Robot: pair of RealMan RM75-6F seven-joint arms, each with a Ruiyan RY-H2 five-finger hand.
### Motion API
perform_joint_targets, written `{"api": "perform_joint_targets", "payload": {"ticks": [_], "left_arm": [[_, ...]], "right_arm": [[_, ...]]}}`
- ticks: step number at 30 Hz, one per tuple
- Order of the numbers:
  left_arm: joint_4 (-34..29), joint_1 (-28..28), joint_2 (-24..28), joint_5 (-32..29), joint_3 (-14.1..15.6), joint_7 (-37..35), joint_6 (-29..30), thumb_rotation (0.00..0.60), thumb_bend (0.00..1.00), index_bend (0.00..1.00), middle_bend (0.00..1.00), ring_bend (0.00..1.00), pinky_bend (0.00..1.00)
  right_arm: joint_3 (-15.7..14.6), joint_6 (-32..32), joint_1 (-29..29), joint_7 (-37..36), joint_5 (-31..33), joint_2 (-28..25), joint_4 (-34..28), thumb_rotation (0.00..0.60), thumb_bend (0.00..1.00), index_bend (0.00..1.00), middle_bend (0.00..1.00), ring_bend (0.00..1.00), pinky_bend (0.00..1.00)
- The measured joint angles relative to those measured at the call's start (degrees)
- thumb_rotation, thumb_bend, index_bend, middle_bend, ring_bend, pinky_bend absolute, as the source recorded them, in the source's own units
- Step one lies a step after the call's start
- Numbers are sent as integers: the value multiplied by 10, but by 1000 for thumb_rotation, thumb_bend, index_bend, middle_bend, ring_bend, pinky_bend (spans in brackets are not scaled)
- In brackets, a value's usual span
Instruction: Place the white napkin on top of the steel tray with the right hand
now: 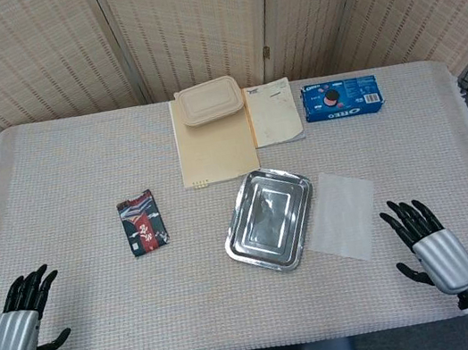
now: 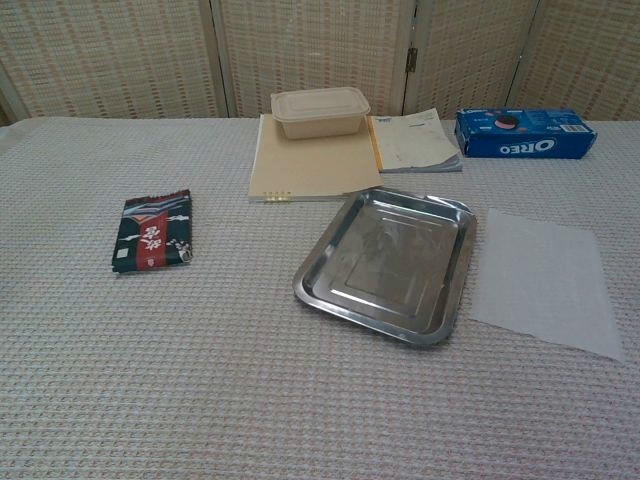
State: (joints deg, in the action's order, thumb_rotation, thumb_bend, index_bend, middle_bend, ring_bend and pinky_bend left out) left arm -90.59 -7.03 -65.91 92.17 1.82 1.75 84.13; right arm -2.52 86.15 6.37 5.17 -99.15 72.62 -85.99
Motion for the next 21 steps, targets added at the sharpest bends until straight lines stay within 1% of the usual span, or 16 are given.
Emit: {"api": "perform_joint_targets", "payload": {"ticks": [14, 16, 18, 21], "left_arm": [[-2, -5, -4, 12, 4, -7, -6, 600, 231, 0, 0, 0, 0], [-2, -5, -3, 11, 3, -10, -5, 600, 232, 0, 0, 0, 0], [-3, -4, -2, 11, 3, -11, -3, 600, 232, 0, 0, 0, 0], [-4, -4, -2, 13, 2, -12, 0, 600, 231, 0, 0, 0, 0]], "right_arm": [[2, 0, 1, -15, 6, -10, 6, 600, 275, 4, 0, 0, 0], [4, -3, 4, -19, 7, -9, 13, 600, 274, 23, 0, 0, 0], [5, -9, 9, -22, 8, -7, 30, 600, 274, 72, 0, 0, 0], [8, -25, 20, -36, 10, -3, 65, 600, 274, 120, 0, 0, 0]]}}
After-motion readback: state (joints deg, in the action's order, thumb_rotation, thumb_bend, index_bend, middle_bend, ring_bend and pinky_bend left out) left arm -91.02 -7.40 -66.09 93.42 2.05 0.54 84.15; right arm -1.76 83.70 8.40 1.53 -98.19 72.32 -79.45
